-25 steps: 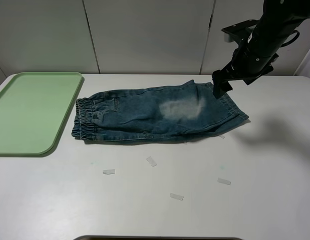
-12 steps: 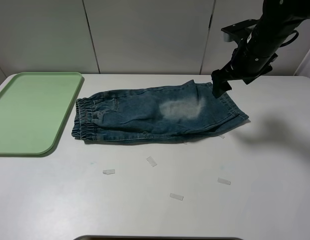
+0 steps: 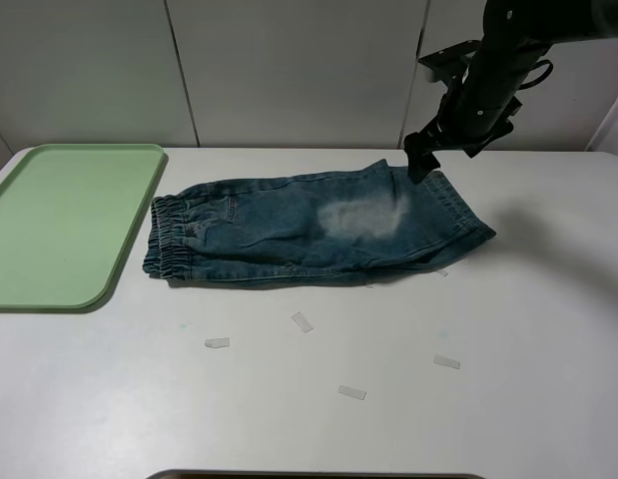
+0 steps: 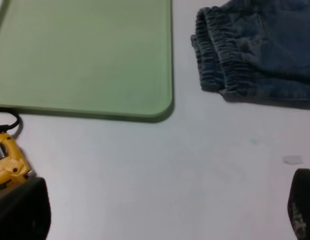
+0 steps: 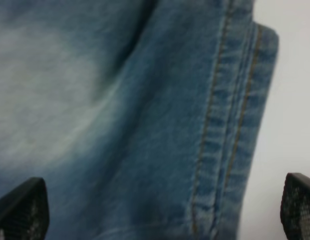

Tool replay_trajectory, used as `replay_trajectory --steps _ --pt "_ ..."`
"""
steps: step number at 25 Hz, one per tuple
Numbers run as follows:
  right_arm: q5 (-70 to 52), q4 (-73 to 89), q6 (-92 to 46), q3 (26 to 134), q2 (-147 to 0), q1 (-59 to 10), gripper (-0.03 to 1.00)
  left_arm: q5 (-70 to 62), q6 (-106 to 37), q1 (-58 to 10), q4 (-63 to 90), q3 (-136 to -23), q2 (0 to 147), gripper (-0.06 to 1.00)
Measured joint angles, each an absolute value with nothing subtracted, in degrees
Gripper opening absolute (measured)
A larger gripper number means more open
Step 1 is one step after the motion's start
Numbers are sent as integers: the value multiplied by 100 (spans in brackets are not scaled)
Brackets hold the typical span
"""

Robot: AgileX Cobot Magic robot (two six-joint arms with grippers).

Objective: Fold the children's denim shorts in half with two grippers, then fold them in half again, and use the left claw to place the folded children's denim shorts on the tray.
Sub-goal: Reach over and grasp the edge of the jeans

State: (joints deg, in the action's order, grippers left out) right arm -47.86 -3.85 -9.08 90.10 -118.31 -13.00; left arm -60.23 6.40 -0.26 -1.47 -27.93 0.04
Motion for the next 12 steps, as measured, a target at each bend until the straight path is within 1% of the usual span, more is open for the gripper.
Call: replay_trajectory --steps 6,12 --pt "-5051 -424 -936 9770 -12639 -884 70 -6023 640 45 -147 -2793 0 94" --pt "-5085 -425 -1009 9888 -13010 -636 70 -6029 640 45 -147 -2793 -10 94"
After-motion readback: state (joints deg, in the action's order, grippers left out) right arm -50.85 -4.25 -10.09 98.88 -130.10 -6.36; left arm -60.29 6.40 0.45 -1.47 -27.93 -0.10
